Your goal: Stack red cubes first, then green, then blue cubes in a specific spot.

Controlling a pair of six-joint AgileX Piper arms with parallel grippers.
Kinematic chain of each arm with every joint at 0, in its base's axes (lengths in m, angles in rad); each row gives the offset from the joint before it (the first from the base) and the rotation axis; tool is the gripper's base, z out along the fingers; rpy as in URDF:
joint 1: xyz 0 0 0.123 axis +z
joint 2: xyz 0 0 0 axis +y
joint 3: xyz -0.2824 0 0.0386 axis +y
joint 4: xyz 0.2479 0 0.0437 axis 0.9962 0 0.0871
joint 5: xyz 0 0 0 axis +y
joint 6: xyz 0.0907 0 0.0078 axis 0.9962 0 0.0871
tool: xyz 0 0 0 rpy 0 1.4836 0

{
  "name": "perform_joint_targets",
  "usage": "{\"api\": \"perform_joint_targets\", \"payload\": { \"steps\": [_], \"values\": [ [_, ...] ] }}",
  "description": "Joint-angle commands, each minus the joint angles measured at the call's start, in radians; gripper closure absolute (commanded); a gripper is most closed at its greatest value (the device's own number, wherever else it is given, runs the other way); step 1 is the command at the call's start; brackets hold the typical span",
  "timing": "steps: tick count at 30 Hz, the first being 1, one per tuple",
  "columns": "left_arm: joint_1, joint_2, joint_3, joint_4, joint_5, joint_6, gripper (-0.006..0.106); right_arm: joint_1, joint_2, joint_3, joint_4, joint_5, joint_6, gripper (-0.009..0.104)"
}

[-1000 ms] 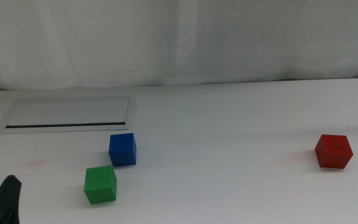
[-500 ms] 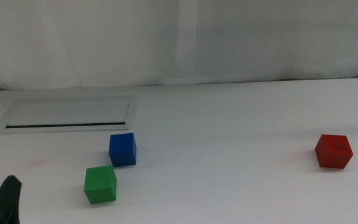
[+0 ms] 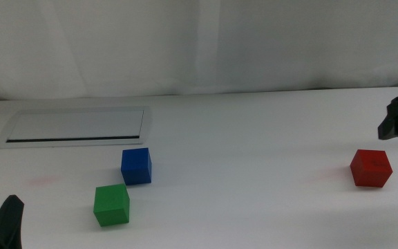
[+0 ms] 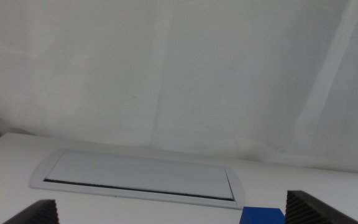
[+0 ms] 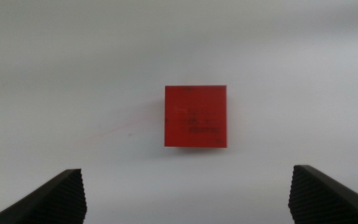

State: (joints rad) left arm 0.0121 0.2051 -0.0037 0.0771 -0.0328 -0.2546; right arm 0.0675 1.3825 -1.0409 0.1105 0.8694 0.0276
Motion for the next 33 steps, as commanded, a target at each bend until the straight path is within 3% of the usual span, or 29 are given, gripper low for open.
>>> {"api": "perform_joint_targets", "payload": {
  "steps": [1, 10, 33],
  "values": [
    [0.000, -0.002, 0.040, -0.007, -0.017, 0.002, 0.008, -0.007, 0.035, -0.007, 0.024, -0.016, -0.006, 0.008],
    [0.000, -0.002, 0.040, -0.007, -0.017, 0.002, 0.008, 0.021, 0.185, -0.007, 0.030, -0.072, 0.002, 0.008],
    [0.000, -0.002, 0.040, -0.007, -0.017, 0.000, 0.011, 0.021, 0.441, -0.035, -0.028, -0.206, 0.003, 0.011]
  ]
}}
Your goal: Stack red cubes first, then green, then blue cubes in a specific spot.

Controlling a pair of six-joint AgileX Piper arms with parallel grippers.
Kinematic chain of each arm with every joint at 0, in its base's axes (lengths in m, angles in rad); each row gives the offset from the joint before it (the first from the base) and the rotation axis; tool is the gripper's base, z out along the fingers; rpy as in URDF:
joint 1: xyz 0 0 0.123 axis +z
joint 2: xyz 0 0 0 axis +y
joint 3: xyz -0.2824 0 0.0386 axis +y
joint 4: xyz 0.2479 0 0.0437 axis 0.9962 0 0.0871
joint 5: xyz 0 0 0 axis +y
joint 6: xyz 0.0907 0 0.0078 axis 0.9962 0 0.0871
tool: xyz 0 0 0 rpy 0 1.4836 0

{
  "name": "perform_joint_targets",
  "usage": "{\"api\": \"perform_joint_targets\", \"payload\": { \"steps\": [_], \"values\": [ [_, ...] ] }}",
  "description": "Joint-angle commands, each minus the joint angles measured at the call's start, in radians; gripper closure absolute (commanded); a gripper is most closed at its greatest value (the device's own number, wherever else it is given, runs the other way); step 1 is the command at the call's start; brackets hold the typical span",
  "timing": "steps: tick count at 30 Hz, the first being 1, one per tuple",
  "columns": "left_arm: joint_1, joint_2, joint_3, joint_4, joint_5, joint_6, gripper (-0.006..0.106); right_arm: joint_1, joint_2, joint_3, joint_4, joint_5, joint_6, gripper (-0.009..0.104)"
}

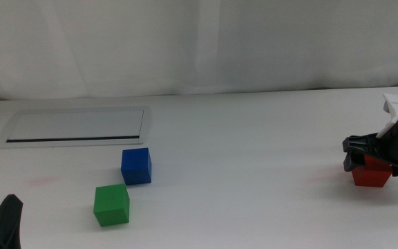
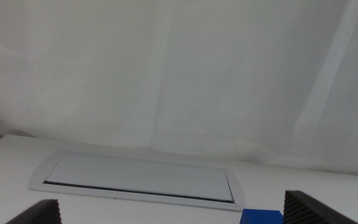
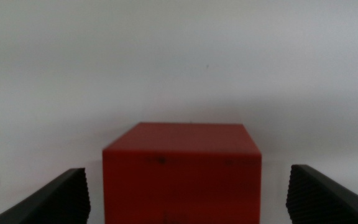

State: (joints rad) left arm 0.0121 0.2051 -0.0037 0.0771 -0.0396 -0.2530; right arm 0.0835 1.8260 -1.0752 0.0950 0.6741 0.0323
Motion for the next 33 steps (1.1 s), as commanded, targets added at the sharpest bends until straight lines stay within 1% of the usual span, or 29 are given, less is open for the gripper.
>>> {"api": "perform_joint_targets", "payload": {
  "steps": [1, 6, 8, 10, 13, 15, 16, 17, 21, 25, 28, 29, 31, 32, 33],
  "values": [
    [0.000, -0.002, 0.040, -0.007, -0.010, -0.002, 0.011, 0.005, 0.010, -0.021, -0.013, -0.006, -0.002, 0.011],
    [0.000, -0.002, 0.040, -0.007, -0.010, -0.002, 0.011, 0.005, 0.023, -0.034, -0.013, -0.001, -0.002, 0.013],
    [0.000, -0.002, 0.040, -0.007, -0.010, -0.002, 0.011, 0.005, 0.027, -0.034, -0.017, -0.001, -0.005, 0.017],
    [0.000, -0.002, 0.040, -0.007, -0.010, -0.002, 0.011, 0.005, 0.034, -0.034, -0.017, -0.001, -0.005, 0.025],
    [0.000, -0.002, 0.040, -0.007, -0.010, -0.002, 0.011, 0.005, 0.054, -0.034, -0.015, 0.009, -0.005, 0.045],
    [0.000, -0.002, 0.040, -0.007, -0.010, -0.002, 0.011, 0.005, 0.067, -0.034, -0.011, 0.019, -0.005, 0.063],
    [0.000, -0.002, 0.040, -0.007, -0.010, -0.002, 0.011, 0.005, 0.075, -0.034, -0.005, 0.021, -0.005, 0.083],
    [0.000, -0.002, 0.040, -0.007, -0.010, -0.002, 0.011, 0.005, 0.075, -0.034, -0.005, 0.017, -0.005, 0.097],
    [0.000, -0.002, 0.040, -0.007, -0.010, -0.002, 0.011, 0.005, 0.060, -0.066, -0.005, 0.040, -0.002, 0.098],
    [0.000, -0.002, 0.040, -0.007, -0.010, -0.002, 0.011, 0.007, 0.001, -0.112, 0.025, 0.072, 0.006, 0.098],
    [0.000, -0.002, 0.040, -0.007, -0.010, -0.002, 0.011, 0.028, -0.095, -0.124, 0.019, 0.099, 0.121, 0.098],
    [0.000, -0.002, 0.040, -0.007, -0.010, -0.002, 0.011, 0.043, -0.120, -0.124, 0.011, 0.112, 0.144, 0.098],
    [0.000, -0.002, 0.040, -0.007, -0.010, -0.002, 0.011, 0.089, -0.170, -0.124, -0.038, 0.143, 0.195, 0.098],
    [0.000, -0.002, 0.040, -0.007, -0.010, -0.002, 0.011, 0.119, -0.192, -0.124, -0.070, 0.160, 0.226, 0.098],
    [0.000, -0.002, 0.040, -0.007, -0.010, -0.002, 0.011, 0.178, -0.229, -0.124, -0.125, 0.187, 0.296, 0.098]
  ]
}}
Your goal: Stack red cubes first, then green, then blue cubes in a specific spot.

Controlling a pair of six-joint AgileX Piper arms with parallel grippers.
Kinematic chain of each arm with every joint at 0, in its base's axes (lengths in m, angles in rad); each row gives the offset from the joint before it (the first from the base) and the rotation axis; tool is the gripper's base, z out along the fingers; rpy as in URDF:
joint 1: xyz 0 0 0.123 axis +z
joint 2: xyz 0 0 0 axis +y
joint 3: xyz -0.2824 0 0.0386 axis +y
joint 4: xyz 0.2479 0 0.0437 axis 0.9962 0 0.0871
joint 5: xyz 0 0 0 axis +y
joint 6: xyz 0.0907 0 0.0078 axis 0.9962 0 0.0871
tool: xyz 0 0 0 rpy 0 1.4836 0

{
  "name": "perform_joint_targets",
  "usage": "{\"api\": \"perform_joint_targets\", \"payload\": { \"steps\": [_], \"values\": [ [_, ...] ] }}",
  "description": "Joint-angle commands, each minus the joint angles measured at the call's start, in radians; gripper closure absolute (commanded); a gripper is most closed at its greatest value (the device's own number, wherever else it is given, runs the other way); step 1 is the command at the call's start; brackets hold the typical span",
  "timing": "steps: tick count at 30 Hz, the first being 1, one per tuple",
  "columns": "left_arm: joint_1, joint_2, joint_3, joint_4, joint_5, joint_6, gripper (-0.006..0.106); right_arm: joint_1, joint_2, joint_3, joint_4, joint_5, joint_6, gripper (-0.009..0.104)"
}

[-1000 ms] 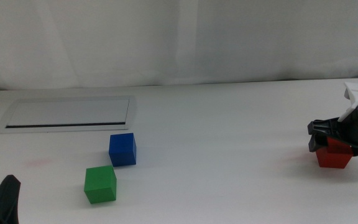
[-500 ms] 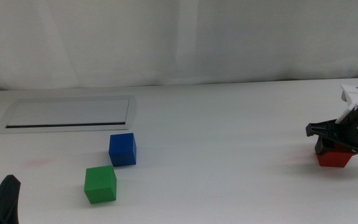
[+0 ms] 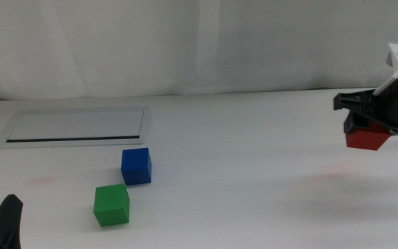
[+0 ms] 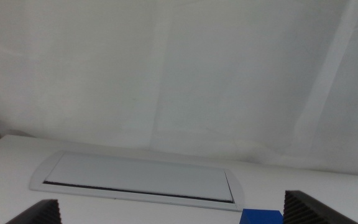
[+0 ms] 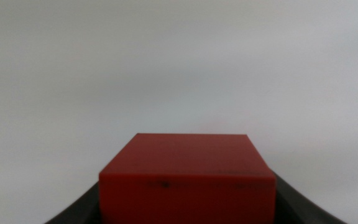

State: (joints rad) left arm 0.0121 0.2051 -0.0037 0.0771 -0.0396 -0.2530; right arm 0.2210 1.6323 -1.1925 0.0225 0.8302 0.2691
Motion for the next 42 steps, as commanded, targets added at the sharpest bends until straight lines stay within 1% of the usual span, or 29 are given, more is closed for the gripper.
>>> {"api": "perform_joint_targets", "payload": {
  "steps": [1, 5, 11, 12, 15, 17, 23, 26, 31, 36, 42],
  "values": [
    [0.000, -0.002, 0.040, -0.007, -0.010, -0.002, 0.011, 0.075, -0.053, -0.007, -0.068, 0.044, 0.092, 0.098],
    [0.000, -0.002, 0.040, -0.007, -0.010, -0.002, 0.011, 0.214, -0.104, -0.007, -0.094, 0.078, 0.197, 0.098],
    [0.000, -0.002, 0.040, -0.007, -0.010, -0.002, 0.011, 0.425, -0.113, -0.003, -0.141, 0.113, 0.358, 0.098],
    [0.000, -0.002, 0.040, -0.007, -0.010, -0.002, 0.011, 0.456, -0.113, -0.003, -0.154, 0.118, 0.381, 0.098],
    [0.000, -0.002, 0.040, -0.007, -0.010, -0.002, 0.011, 0.575, -0.106, -0.003, -0.234, 0.127, 0.495, 0.098],
    [0.000, -0.002, 0.040, -0.007, -0.010, -0.002, 0.011, 0.646, -0.098, -0.003, -0.266, 0.129, 0.550, 0.098],
    [0.000, -0.002, 0.040, -0.007, -0.010, -0.002, 0.011, 0.797, -0.043, -0.001, -0.291, 0.085, 0.674, 0.098],
    [0.000, -0.002, 0.040, -0.007, -0.010, -0.002, 0.011, 0.845, 0.003, -0.001, -0.291, 0.065, 0.707, 0.098],
    [0.000, -0.002, 0.040, -0.007, -0.010, -0.002, 0.013, 0.887, 0.078, -0.001, -0.291, 0.054, 0.752, 0.098],
    [0.000, -0.002, 0.040, -0.007, -0.010, -0.002, 0.013, 0.903, 0.132, -0.001, -0.277, 0.015, 0.776, 0.098],
    [0.000, -0.002, 0.040, -0.007, -0.010, -0.002, 0.013, 0.905, 0.184, -0.001, -0.241, -0.023, 0.781, 0.098]
  ]
}}
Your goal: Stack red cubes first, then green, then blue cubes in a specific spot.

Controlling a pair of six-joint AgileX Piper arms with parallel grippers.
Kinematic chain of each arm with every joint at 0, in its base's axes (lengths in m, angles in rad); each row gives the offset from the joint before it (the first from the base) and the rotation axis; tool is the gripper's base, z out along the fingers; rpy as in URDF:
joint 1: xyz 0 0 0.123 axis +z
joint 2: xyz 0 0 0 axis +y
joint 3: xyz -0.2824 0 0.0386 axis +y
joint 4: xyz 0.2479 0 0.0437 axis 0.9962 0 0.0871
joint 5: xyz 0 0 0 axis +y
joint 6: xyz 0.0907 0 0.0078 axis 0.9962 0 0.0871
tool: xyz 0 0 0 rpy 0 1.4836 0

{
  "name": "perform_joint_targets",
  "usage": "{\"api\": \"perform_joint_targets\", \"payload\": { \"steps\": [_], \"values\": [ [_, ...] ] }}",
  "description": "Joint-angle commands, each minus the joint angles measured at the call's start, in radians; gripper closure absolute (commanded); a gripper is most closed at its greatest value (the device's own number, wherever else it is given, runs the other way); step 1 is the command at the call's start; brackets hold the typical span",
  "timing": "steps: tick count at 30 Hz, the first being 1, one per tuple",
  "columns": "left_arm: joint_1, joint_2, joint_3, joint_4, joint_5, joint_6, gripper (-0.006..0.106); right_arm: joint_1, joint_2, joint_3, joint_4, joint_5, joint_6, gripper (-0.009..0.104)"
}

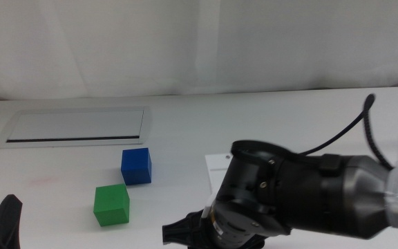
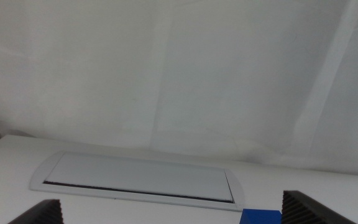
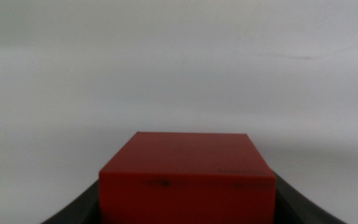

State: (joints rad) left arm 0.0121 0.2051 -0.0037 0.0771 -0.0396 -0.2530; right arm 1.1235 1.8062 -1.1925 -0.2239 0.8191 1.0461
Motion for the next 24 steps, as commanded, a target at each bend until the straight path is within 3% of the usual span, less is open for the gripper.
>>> {"api": "perform_joint_targets", "payload": {
  "steps": [1, 24],
  "values": [
    [0.000, -0.002, 0.040, -0.007, -0.010, -0.002, 0.013, 0.003, 0.019, -0.001, 0.007, -0.021, 0.004, 0.098],
    [0.000, -0.002, 0.040, -0.007, -0.011, -0.002, 0.013, 0.003, 0.069, 0.080, 0.068, -0.128, 0.029, 0.098]
  ]
}}
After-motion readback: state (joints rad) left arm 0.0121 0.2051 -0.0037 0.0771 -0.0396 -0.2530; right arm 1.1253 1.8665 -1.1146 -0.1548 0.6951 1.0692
